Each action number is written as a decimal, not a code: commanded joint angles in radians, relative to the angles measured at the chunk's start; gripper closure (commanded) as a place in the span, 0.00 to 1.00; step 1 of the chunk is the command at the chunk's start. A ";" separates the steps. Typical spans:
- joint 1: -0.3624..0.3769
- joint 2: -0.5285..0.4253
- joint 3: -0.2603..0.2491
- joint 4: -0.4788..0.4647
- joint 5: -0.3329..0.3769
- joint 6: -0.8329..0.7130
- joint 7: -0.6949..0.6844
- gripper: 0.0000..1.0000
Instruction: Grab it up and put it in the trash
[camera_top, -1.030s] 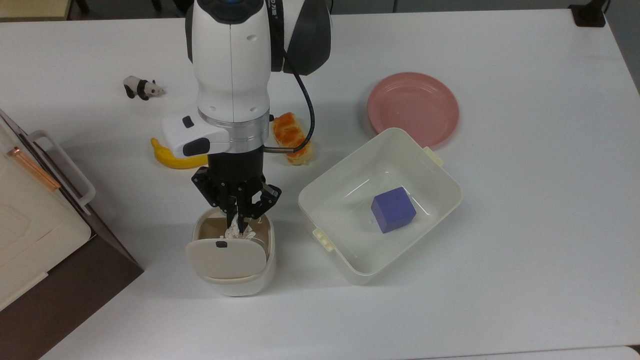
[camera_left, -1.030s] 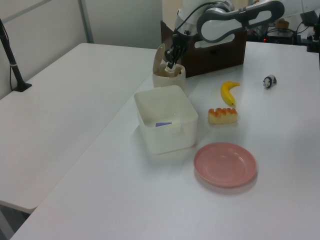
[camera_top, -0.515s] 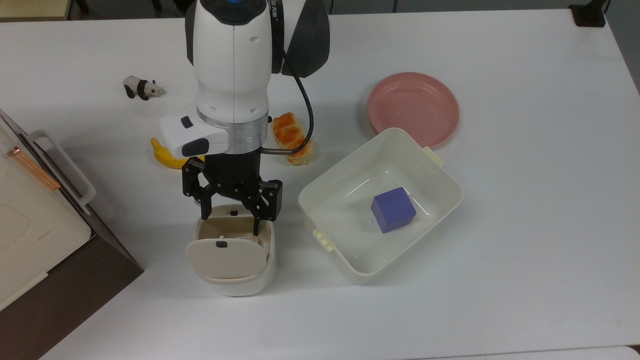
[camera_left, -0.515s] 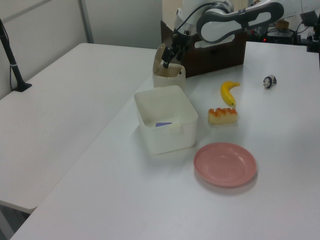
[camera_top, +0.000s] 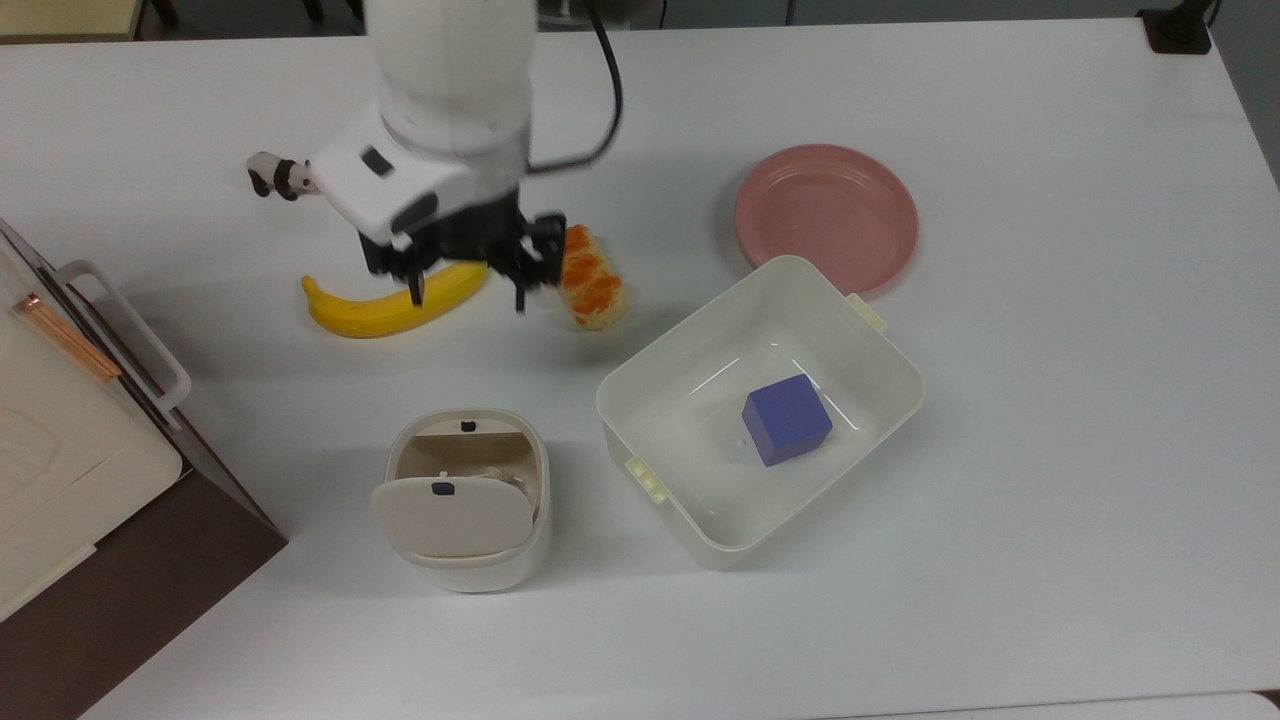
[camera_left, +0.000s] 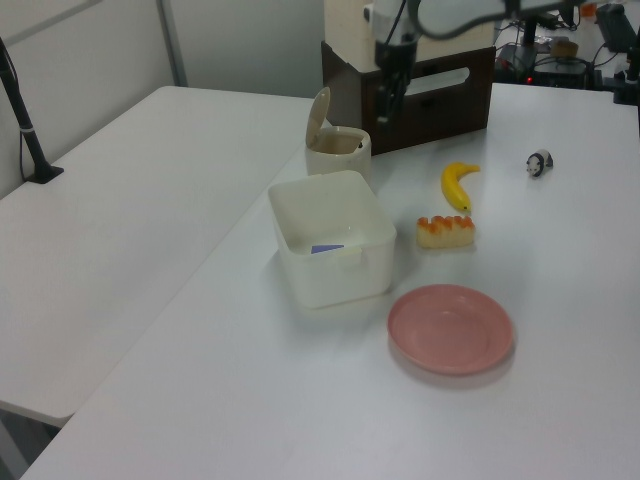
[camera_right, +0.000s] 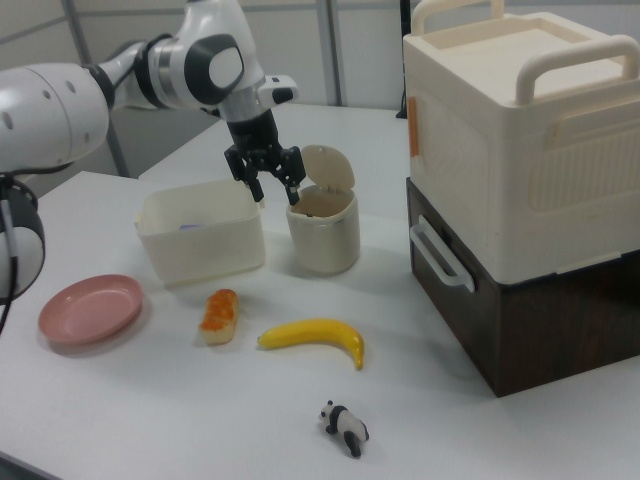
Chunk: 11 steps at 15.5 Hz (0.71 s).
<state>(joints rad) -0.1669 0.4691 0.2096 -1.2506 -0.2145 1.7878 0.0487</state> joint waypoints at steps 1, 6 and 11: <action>-0.066 -0.110 0.007 -0.058 0.088 -0.096 -0.104 0.09; -0.108 -0.152 0.004 -0.006 0.147 -0.194 -0.110 0.00; -0.109 -0.172 0.001 0.007 0.156 -0.212 -0.092 0.00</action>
<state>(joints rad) -0.2727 0.3161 0.2103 -1.2410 -0.0854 1.5994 -0.0496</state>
